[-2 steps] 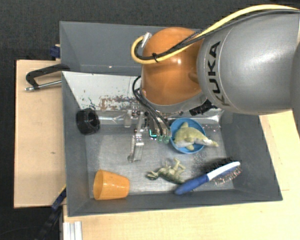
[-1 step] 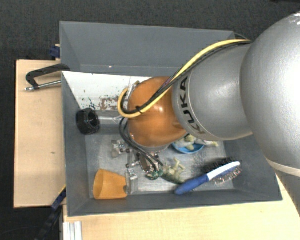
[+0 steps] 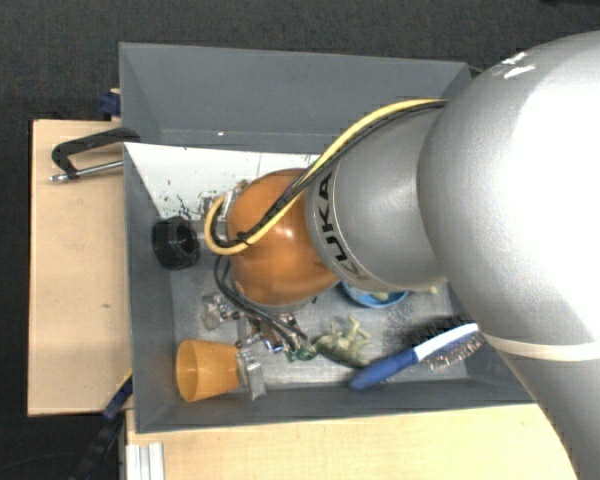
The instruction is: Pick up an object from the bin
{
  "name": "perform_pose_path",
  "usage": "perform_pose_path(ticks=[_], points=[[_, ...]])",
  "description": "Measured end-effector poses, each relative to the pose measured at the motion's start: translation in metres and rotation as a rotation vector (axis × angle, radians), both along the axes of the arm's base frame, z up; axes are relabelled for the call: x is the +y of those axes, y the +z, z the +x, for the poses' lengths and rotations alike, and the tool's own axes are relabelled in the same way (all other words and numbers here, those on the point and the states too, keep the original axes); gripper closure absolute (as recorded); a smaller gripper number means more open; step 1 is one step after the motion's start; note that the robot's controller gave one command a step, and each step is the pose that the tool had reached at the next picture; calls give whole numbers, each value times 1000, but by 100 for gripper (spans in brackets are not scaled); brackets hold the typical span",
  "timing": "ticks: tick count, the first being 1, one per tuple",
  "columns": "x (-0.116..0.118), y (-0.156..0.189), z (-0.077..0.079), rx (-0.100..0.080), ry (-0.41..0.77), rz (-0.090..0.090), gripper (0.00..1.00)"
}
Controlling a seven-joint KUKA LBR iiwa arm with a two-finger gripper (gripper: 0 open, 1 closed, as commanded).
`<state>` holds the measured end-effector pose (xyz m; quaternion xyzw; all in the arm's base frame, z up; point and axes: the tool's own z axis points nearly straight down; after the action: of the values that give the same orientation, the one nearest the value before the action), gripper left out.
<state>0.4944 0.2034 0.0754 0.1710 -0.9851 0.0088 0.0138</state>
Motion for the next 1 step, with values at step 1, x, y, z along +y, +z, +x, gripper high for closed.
perform_pose_path(ticks=[1], points=[[-5,0,1,-3,-5,-6,100]])
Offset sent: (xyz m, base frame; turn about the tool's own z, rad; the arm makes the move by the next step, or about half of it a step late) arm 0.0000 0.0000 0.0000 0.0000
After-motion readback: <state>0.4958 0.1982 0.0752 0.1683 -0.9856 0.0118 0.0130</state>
